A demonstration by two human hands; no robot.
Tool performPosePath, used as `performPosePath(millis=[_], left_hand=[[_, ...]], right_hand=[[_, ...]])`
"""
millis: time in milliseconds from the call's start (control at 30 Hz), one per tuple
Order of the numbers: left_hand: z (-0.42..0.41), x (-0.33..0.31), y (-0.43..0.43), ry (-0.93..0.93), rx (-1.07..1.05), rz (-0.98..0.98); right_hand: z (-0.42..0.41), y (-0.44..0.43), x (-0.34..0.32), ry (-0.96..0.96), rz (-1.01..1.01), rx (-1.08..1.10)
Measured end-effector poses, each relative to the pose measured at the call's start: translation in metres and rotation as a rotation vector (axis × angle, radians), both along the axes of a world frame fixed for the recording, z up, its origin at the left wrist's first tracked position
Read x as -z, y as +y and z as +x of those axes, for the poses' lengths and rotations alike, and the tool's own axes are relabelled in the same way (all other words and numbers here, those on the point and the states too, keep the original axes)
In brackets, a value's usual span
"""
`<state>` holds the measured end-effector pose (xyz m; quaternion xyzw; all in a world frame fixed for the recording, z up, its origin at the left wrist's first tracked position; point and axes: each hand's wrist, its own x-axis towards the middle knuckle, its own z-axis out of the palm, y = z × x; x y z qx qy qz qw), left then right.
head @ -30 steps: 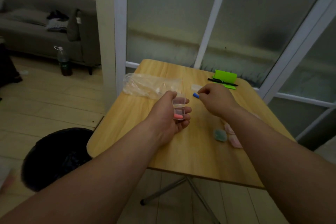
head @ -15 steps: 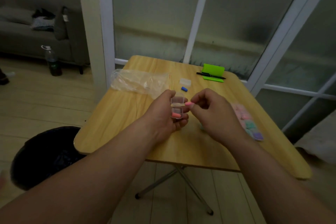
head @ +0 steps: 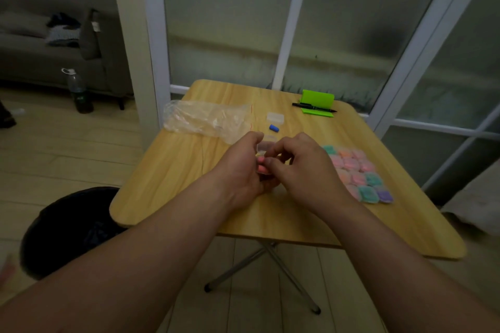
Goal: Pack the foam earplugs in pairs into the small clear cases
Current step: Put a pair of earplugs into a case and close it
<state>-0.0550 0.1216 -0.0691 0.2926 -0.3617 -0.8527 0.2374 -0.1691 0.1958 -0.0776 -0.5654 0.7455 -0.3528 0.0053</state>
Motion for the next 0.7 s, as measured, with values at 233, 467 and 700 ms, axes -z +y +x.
performPosePath(millis=[233,467,700], left_hand=[[0.004,0.000,-0.003,-0.009,-0.003,0.021],[0.000,0.003,-0.007,-0.042,0.001,-0.004],[0.000,0.003,-0.006,-0.091,0.049,-0.029]], right_hand=[[-0.001,0.000,0.004,0.008,0.010,0.000],[-0.008,0.000,0.003,-0.059,-0.062,0.008],[-0.025,-0.002,0.000,-0.270,-0.090,0.077]])
